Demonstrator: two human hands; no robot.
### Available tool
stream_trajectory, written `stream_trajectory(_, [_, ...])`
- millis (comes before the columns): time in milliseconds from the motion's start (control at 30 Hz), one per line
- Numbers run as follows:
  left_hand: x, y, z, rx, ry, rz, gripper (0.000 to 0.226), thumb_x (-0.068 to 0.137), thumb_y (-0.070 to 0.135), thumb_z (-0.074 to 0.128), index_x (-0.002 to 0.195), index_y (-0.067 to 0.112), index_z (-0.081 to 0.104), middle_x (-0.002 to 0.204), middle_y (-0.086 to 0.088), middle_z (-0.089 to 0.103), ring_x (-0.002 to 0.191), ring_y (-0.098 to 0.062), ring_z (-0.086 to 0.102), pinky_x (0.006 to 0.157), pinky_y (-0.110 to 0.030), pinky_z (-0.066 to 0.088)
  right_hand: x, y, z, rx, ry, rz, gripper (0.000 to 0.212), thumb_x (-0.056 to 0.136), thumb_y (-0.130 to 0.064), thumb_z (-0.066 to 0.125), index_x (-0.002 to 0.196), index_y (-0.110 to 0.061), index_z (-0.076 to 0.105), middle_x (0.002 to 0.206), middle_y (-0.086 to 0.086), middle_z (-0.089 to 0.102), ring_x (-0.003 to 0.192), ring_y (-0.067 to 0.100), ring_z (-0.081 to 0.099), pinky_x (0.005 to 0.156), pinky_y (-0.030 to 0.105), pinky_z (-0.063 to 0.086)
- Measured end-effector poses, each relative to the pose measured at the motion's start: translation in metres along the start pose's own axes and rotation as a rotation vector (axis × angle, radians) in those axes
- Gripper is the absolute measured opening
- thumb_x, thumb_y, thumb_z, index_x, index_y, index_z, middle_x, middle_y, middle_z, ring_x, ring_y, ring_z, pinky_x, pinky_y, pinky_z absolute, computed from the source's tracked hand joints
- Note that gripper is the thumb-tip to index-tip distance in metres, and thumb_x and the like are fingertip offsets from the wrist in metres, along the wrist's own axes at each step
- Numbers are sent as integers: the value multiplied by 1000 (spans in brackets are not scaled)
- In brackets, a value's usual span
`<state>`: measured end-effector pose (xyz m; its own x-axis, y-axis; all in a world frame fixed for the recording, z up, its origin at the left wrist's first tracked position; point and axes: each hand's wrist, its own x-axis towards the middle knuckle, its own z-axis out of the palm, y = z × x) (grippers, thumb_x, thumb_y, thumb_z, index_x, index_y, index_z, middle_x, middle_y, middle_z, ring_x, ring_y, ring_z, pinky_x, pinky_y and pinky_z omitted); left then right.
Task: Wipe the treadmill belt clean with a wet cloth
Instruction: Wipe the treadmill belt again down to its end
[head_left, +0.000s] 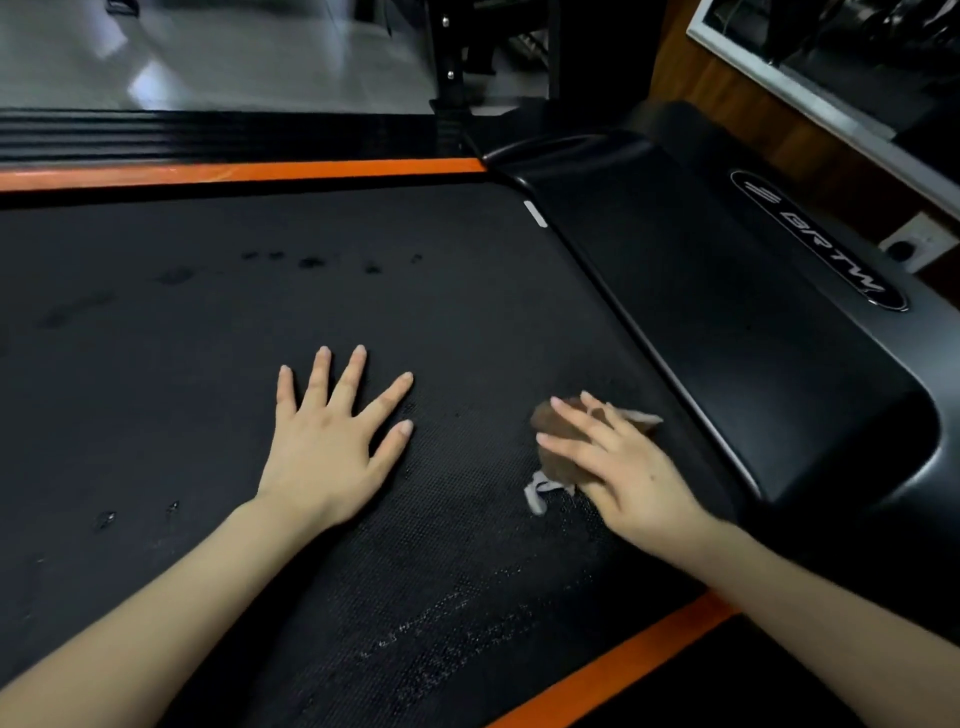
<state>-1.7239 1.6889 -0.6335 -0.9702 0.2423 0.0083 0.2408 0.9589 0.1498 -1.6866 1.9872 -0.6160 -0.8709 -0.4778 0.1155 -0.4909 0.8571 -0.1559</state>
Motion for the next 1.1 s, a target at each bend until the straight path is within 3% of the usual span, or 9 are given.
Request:
stream_trajectory(100, [7, 1, -7, -31, 13, -11, 73, 81, 65, -5, 145, 44, 21, 158, -9, 14, 145, -36, 3, 114, -53, -6, 45, 44, -4, -46, 52, 114, 58, 70, 5, 63, 123, -18, 62, 141, 11, 47, 130, 42, 40, 109, 55, 27])
stream_trajectory(267, [40, -7, -10, 40, -9, -82, 73, 82, 66, -10, 148, 44, 12, 159, -10, 8, 145, -36, -1, 114, -54, -6, 100, 62, 1, -10, 149, 382, 46, 83, -2, 59, 126, -17, 59, 144, 8, 44, 135, 40, 32, 116, 46, 17])
stream_trajectory(400, [66, -11, -5, 46, -11, -115, 60, 92, 63, 2, 148, 44, 10, 159, -10, 4, 145, -36, -4, 114, -56, -6, 55, 15, 8, 43, 73, 86, 50, 72, -3, 58, 120, -15, 64, 139, 11, 49, 127, 42, 42, 109, 50, 24])
stream_trajectory(500, [67, -12, 1, 26, 18, -106, 69, 83, 65, -6, 148, 45, 8, 160, -9, 3, 145, -35, -7, 114, -55, -8, 61, 29, 4, 10, -7, -53, 58, 68, 1, 60, 122, -19, 62, 141, 8, 48, 128, 39, 42, 108, 50, 23])
stream_trajectory(667, [67, -11, 2, 38, 14, -116, 71, 80, 64, -10, 147, 47, 4, 160, -8, 1, 145, -33, -8, 114, -54, -8, 148, 83, 2, 0, 144, 340, 47, 82, -1, 59, 125, -19, 61, 143, 9, 46, 133, 40, 34, 114, 44, 24])
stream_trajectory(733, [66, -11, 2, 45, 23, -116, 70, 80, 64, -10, 147, 47, 4, 160, -8, 1, 145, -33, -7, 115, -54, -8, 156, 68, 9, 15, 175, 385, 42, 82, -4, 58, 122, -17, 63, 141, 11, 48, 129, 43, 38, 114, 46, 24])
stream_trajectory(867, [67, -10, 3, 46, 44, -114, 70, 81, 63, -9, 147, 46, 5, 160, -9, 3, 145, -34, -5, 114, -54, -7, 108, 18, 17, 37, 42, -29, 53, 70, -6, 55, 121, -17, 63, 140, 10, 49, 126, 43, 43, 110, 50, 26])
stream_trajectory(967, [66, -10, 4, 41, 54, -111, 70, 81, 63, -8, 148, 44, 6, 159, -9, 5, 146, -34, -4, 115, -53, -7, 114, 36, 10, -26, -20, -130, 63, 67, 2, 61, 126, -20, 59, 144, 7, 44, 131, 39, 39, 109, 45, 25])
stream_trajectory(1100, [65, -10, 4, 56, 47, -117, 70, 81, 63, -9, 148, 45, 5, 160, -8, 3, 146, -33, -6, 115, -52, -7, 168, 92, 2, -19, 136, 254, 51, 79, 1, 57, 126, -19, 60, 143, 9, 45, 133, 40, 35, 112, 45, 29])
